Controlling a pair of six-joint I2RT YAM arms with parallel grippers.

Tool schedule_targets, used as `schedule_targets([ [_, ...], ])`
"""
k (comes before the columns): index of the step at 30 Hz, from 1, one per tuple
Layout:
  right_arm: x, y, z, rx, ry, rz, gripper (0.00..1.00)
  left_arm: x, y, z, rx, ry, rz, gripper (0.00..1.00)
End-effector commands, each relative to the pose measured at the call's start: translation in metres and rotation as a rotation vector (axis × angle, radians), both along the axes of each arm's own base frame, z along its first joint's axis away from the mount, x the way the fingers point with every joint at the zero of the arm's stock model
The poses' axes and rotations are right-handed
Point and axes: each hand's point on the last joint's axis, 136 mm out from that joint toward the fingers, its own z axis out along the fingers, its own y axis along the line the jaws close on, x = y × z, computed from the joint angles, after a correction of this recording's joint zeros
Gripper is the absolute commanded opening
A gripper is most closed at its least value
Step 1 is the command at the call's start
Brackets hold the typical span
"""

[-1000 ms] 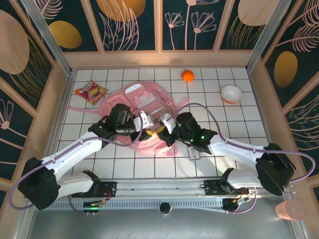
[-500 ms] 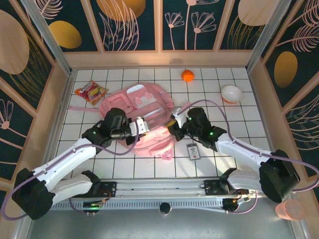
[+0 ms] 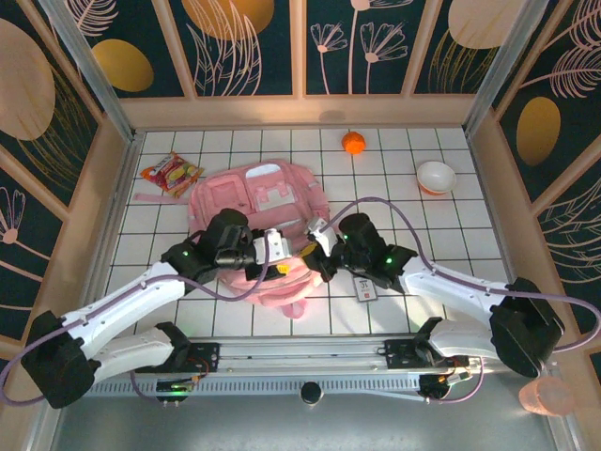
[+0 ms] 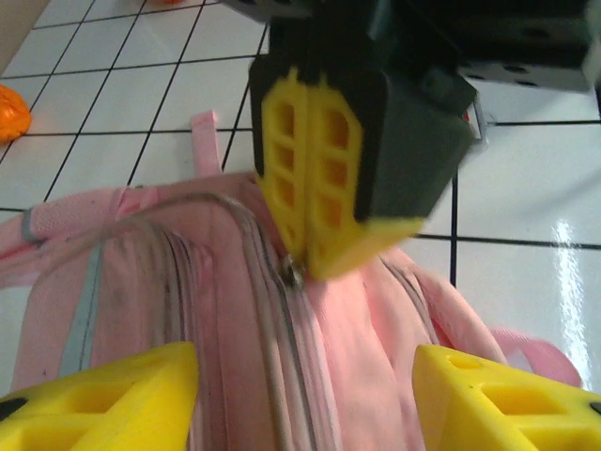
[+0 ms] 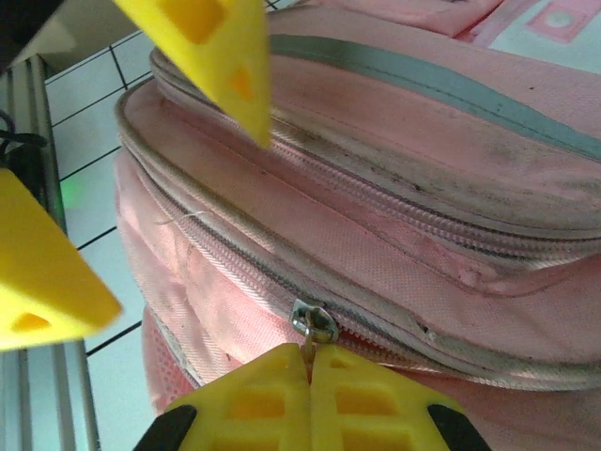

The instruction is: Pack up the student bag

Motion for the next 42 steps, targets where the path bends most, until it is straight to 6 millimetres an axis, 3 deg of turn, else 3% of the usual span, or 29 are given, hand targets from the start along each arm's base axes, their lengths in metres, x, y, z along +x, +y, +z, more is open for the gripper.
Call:
schedule_targets([
  [1, 0.004, 0.017, 0.036, 0.094, -0.062, 0.015, 0.00, 0.015, -0.007, -0.003, -0.008, -0.010, 0.056, 0.60],
  [4, 0.002, 0.017, 0.043, 0.111, -0.071, 0.022, 0.00, 0.019, 0.000, -0.024, 0.057, -0.008, 0.079, 0.51],
  [7, 0.006, 0.010, 0.044, 0.096, -0.093, -0.006, 0.00, 0.020, 0.008, -0.037, 0.106, -0.022, 0.097, 0.29],
  [10, 0.017, -0.008, 0.030, 0.046, -0.087, -0.069, 0.00, 0.016, 0.014, -0.034, 0.120, -0.054, 0.085, 0.06],
  [12, 0.027, -0.025, 0.016, 0.018, -0.061, -0.118, 0.00, 0.014, 0.018, -0.026, 0.104, -0.086, 0.088, 0.00],
  [16, 0.051, -0.055, -0.001, -0.027, -0.045, -0.202, 0.00, 0.005, 0.022, -0.011, 0.057, -0.126, 0.061, 0.00],
  [23, 0.097, -0.080, -0.012, -0.046, -0.067, -0.280, 0.00, -0.024, 0.020, -0.004, 0.007, -0.126, -0.072, 0.00],
  [32, 0.138, -0.067, -0.021, -0.054, -0.067, -0.243, 0.00, -0.046, 0.017, 0.008, -0.024, -0.163, -0.211, 0.00],
  [38, 0.129, -0.064, -0.008, -0.033, -0.112, -0.182, 0.00, -0.038, 0.017, 0.015, -0.067, -0.149, -0.132, 0.00],
  [39, 0.124, -0.063, -0.005, -0.030, -0.122, -0.155, 0.06, -0.039, 0.016, 0.015, -0.077, -0.141, -0.131, 0.00],
  [42, 0.112, -0.067, 0.000, -0.052, -0.144, -0.119, 0.39, -0.041, 0.017, 0.013, -0.086, -0.135, -0.128, 0.00],
])
